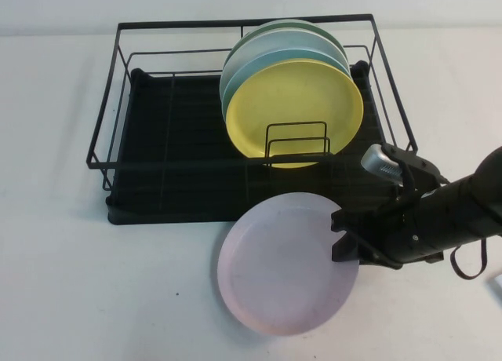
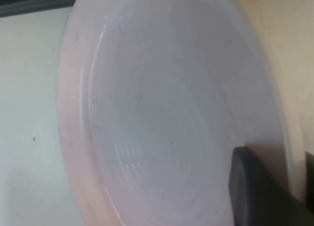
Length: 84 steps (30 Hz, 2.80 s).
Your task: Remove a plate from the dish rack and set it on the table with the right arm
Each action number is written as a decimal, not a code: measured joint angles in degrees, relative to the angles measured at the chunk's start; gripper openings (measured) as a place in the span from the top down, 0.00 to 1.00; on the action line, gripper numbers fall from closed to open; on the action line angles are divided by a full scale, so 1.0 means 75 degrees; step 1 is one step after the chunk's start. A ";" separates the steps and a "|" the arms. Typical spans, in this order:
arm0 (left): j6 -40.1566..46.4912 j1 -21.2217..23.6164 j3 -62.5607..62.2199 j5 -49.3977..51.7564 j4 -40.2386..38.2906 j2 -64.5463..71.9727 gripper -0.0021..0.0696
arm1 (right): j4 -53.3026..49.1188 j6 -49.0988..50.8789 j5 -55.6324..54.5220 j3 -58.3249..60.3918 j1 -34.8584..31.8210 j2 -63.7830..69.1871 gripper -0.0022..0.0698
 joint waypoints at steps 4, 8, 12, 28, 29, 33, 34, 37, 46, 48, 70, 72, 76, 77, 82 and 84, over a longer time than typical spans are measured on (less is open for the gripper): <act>0.0000 0.0000 0.0000 0.0000 0.0000 0.0000 0.98 | 0.0000 0.0000 -0.0134 -0.0015 0.0000 0.0102 0.86; 0.0000 0.0000 0.0000 0.0000 0.0000 0.0000 0.98 | -0.0205 0.0000 -0.0252 -0.0029 0.0000 0.0201 0.77; 0.0000 0.0000 0.0000 0.0000 0.0000 0.0000 0.98 | -0.0667 -0.0048 -0.0607 -0.0001 0.0006 0.0303 0.59; 0.0000 0.0000 0.0000 0.0000 0.0000 0.0000 0.98 | -0.1927 0.0107 0.0011 0.0017 0.0006 -0.1550 0.79; 0.0000 0.0000 0.0000 0.0000 0.0000 0.0000 0.98 | -0.2021 0.0122 0.0163 0.0017 0.0006 -0.1867 0.85; 0.0000 0.0000 0.0000 0.0000 0.0000 0.0000 0.98 | -0.2532 0.0518 0.0804 0.0017 0.0006 -0.3014 0.96; 0.0000 0.0000 0.0000 0.0000 0.0000 0.0000 0.98 | -0.2655 0.0590 0.0982 0.0017 0.0006 -0.3293 0.97; 0.0000 0.0000 0.0000 0.0000 0.0000 0.0000 0.98 | -0.2842 0.0621 0.1569 0.0017 0.0006 -0.3970 0.99; 0.0000 0.0000 0.0000 0.0000 0.0000 0.0000 0.98 | -0.3053 0.0647 0.3993 0.0017 0.0006 -0.4922 0.99; 0.0000 0.0000 0.0000 0.0000 0.0000 0.0000 0.98 | -0.3138 0.0546 0.4131 0.0017 0.0006 -0.4955 0.99; 0.0000 0.0000 0.0000 0.0000 0.0000 0.0000 0.98 | -0.3673 -0.1079 -0.4184 0.6524 -0.2606 -1.0307 1.00; 0.0000 0.0000 0.0000 0.0000 0.0000 0.0000 0.98 | -0.3655 -0.1079 -0.4403 0.6873 -0.2785 -1.0892 1.00; 0.0000 0.0000 0.0000 0.0000 0.0000 0.0000 0.98 | -0.3649 -0.1094 -0.4434 0.6992 -0.2838 -1.1848 1.00; 0.0000 0.0000 0.0000 0.0000 0.0000 0.0000 0.98 | -0.3649 -0.1094 -0.4358 0.6992 -0.2838 -1.2060 1.00; 0.0000 0.0000 0.0000 0.0000 0.0000 0.0000 0.98 | -0.3649 -0.1108 -0.4159 0.7008 -0.2838 -1.2732 1.00; 0.0000 0.0000 0.0000 0.0000 0.0000 0.0000 0.98 | -0.3649 -0.1108 -0.4159 0.7008 -0.2838 -1.2743 1.00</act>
